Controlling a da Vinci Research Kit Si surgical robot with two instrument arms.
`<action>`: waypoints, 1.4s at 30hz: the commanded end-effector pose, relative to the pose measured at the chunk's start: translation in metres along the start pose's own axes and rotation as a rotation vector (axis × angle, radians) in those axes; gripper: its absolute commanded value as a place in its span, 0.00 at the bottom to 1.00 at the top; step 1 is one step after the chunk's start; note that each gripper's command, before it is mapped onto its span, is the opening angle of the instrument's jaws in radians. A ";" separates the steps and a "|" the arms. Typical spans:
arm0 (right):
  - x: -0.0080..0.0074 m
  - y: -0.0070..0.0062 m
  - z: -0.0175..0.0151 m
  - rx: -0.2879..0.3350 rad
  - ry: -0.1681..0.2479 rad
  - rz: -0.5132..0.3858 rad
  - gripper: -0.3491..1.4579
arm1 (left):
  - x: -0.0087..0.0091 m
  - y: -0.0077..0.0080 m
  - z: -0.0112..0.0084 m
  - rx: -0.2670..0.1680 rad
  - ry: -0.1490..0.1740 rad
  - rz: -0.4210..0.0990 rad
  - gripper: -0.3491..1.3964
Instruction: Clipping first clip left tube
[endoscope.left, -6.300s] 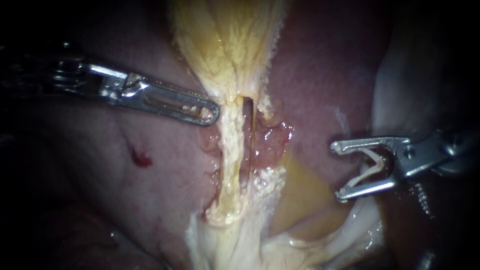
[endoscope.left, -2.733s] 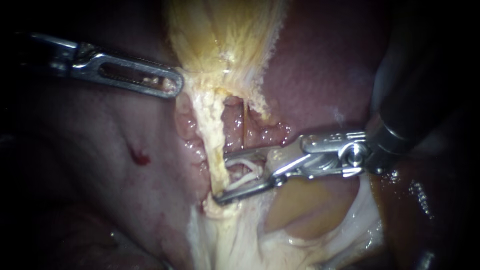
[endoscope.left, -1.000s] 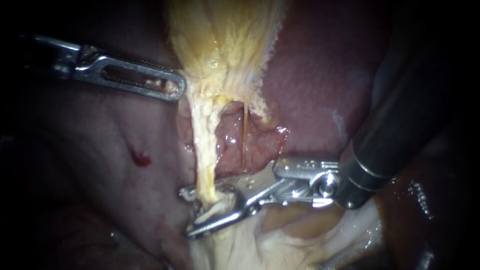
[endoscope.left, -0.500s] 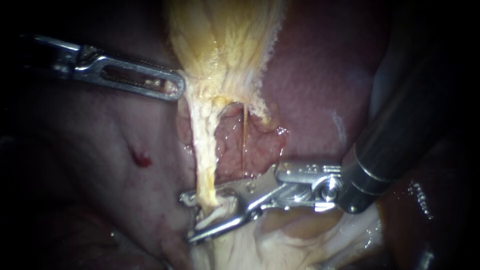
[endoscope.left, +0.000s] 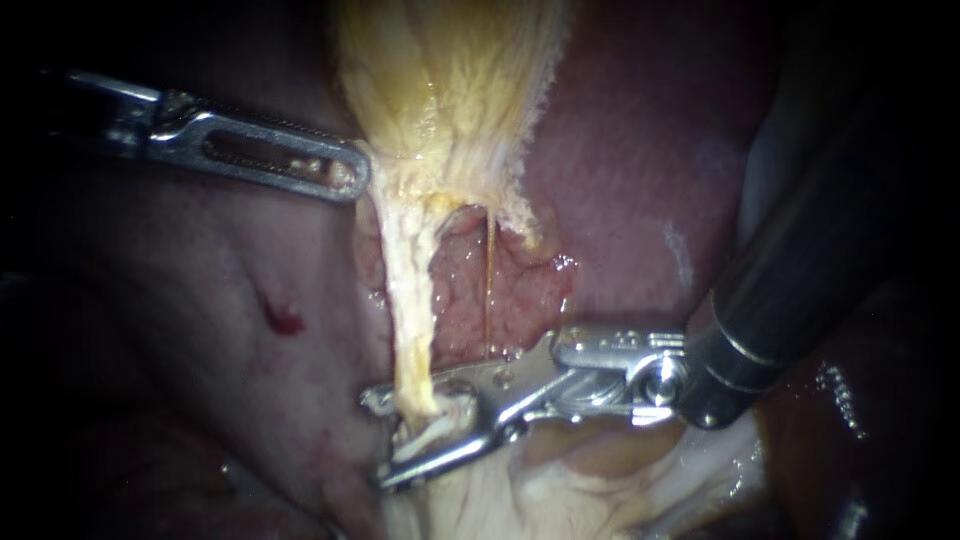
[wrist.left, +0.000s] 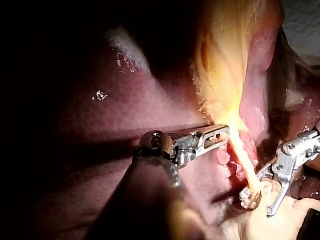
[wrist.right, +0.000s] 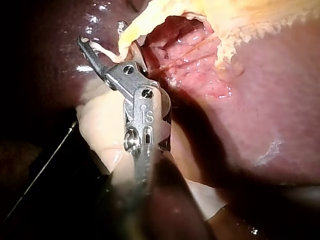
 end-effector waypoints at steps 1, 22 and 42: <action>-0.0001 0.0002 -0.0001 -0.002 0.001 0.001 0.43 | 0.0000 0.0000 0.0000 0.000 0.000 0.000 0.01; -0.0006 0.0010 -0.0011 -0.008 -0.003 0.001 0.07 | 0.0000 0.0000 0.0001 -0.001 0.000 0.000 0.01; -0.0006 0.0011 -0.0019 -0.041 -0.091 0.006 0.00 | 0.0000 0.0000 0.0001 -0.001 0.000 0.000 0.01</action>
